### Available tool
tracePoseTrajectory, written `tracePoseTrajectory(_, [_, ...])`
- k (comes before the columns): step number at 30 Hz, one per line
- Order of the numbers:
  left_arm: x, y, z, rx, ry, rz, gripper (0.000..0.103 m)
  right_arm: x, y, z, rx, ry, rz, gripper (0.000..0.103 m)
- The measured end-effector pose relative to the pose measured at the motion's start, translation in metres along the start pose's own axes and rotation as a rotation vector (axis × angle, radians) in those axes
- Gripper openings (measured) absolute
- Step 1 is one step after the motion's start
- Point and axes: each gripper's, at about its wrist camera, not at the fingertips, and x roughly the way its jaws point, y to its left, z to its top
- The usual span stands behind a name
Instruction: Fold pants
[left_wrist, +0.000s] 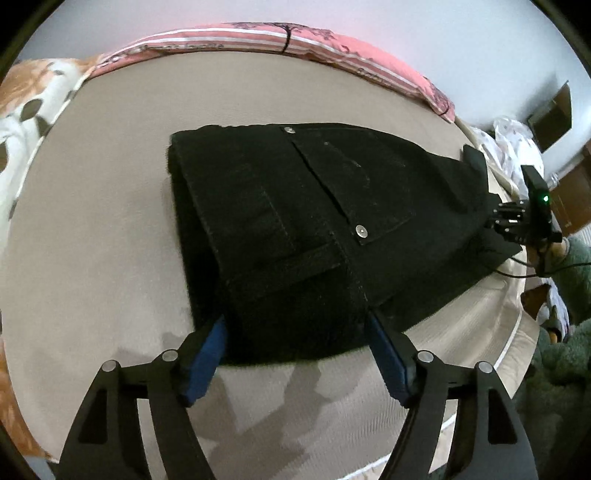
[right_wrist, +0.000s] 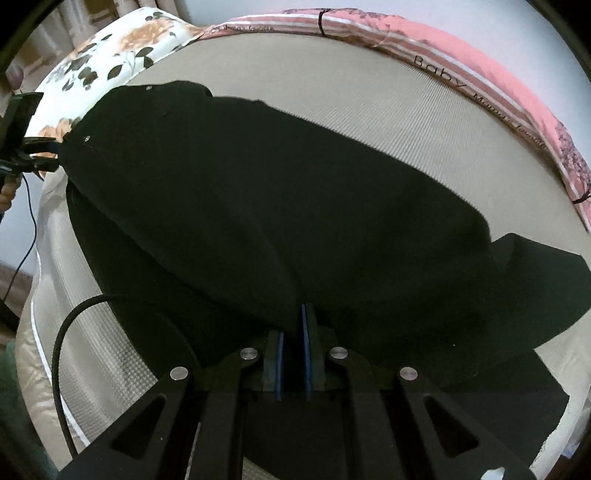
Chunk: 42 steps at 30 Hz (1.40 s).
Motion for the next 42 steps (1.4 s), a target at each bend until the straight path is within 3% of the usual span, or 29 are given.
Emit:
tracePoseTrajectory(2, [-0.004, 0.007, -0.009, -0.041, -0.008, 0.063, 0.075, 0.002, 0.002, -0.003, -0.002, -0.002, -0.015, 0.008])
tracePoseTrajectory(5, [-0.015, 0.022, -0.021, -0.161, -0.054, 0.078, 0.076, 0.004, 0.001, -0.006, 0.029, -0.01, -0.009, 0.013])
tracePoseTrajectory(7, [-0.022, 0.031, -0.031, -0.307, -0.087, -0.003, 0.076, 0.002, 0.0, -0.007, 0.057, -0.023, 0.001, 0.017])
tracePoseTrajectory(8, [-0.026, 0.032, -0.036, -0.365, -0.126, -0.053, 0.075, 0.001, 0.0, -0.008, 0.068, -0.023, 0.002, 0.03])
tracePoseTrajectory(11, [-0.027, 0.021, -0.043, -0.458, -0.19, -0.155, 0.075, -0.011, 0.005, -0.009, 0.092, -0.059, -0.009, 0.048])
tracePoseTrajectory(14, [-0.02, 0.007, -0.039, -0.523, -0.246, -0.222, 0.075, -0.028, 0.01, -0.013, 0.096, -0.094, -0.037, 0.049])
tracePoseTrajectory(17, [-0.002, 0.001, -0.031, -0.625, -0.24, -0.279, 0.075, -0.046, 0.003, -0.025, 0.168, -0.122, 0.006, 0.049])
tracePoseTrajectory(26, [0.009, 0.016, -0.026, -0.712, -0.221, -0.267, 0.075, -0.031, -0.05, -0.064, 0.605, -0.099, 0.271, 0.05])
tracePoseTrajectory(30, [0.013, 0.015, -0.023, -0.732, -0.228, -0.244, 0.072, -0.015, -0.069, -0.071, 0.771, -0.122, 0.298, 0.05])
tracePoseTrajectory(34, [0.014, 0.016, -0.021, -0.744, -0.228, -0.189, 0.046, -0.006, -0.085, -0.075, 0.88, -0.19, 0.329, 0.049])
tracePoseTrajectory(37, [0.016, 0.022, -0.021, -0.762, -0.215, -0.172, 0.036, -0.003, -0.087, -0.068, 0.903, -0.225, 0.314, 0.047])
tracePoseTrajectory(39, [0.017, 0.023, -0.019, -0.747, -0.214, -0.158, 0.033, 0.0, -0.084, -0.061, 0.888, -0.223, 0.269, 0.027])
tracePoseTrajectory(40, [0.017, 0.022, -0.017, -0.73, -0.211, -0.146, 0.032, 0.003, -0.083, -0.057, 0.867, -0.209, 0.252, 0.006])
tracePoseTrajectory(42, [0.015, 0.019, -0.01, -0.682, -0.209, -0.116, 0.03, 0.006, -0.084, -0.058, 0.856, -0.194, 0.256, 0.006])
